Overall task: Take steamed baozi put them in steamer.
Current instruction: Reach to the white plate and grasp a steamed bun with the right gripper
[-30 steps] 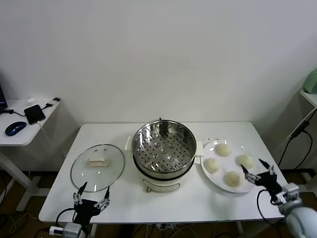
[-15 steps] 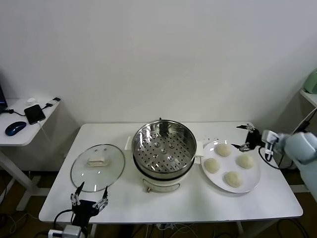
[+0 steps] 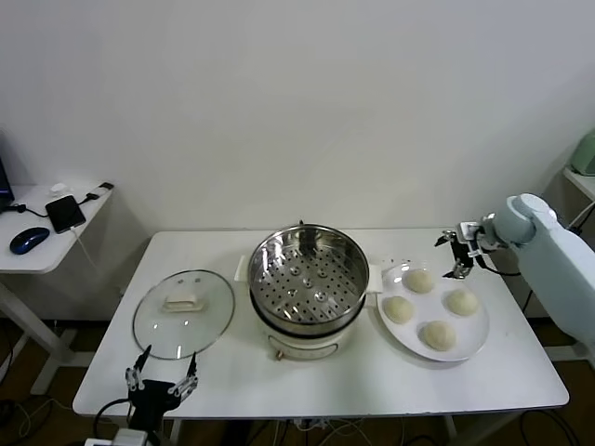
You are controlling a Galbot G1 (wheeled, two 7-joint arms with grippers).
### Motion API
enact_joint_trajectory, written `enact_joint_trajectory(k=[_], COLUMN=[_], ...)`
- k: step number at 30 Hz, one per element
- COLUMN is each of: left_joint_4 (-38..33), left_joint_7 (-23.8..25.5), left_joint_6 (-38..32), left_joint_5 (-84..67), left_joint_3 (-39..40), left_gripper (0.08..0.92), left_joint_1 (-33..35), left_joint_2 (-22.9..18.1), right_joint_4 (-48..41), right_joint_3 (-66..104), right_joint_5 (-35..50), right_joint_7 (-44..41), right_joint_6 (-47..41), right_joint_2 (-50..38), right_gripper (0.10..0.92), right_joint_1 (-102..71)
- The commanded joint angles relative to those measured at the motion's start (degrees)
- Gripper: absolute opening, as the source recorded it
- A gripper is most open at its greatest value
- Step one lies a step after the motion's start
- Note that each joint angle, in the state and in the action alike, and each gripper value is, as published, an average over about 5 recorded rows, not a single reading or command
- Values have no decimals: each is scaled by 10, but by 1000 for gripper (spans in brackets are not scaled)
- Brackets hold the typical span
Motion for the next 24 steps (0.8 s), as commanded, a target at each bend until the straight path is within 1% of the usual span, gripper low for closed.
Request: enact_joint_trajectory(k=[1,10,24], left_joint_4=[0,5,6], left_joint_7=[-1,-1,-1], left_joint_6=[-2,-2,-2], left_joint_5=[-1,-1,-4], left_joint_3=[2,2,3], left_gripper=[823,823,823], left_joint_1=[2,2,-2], left_joint_2=[-2,-3,-5], right_joint_4=[-122,-155,-176], right_joint_3=[-18,-2,7], right_joint_5=[-56,-91,-104], right_joint_7=[-7,20,32], right_joint_6=[42,49,53], right_joint_2=[76,100,115], right_gripper=[823,823,823], right_joint_1=[41,29,22])
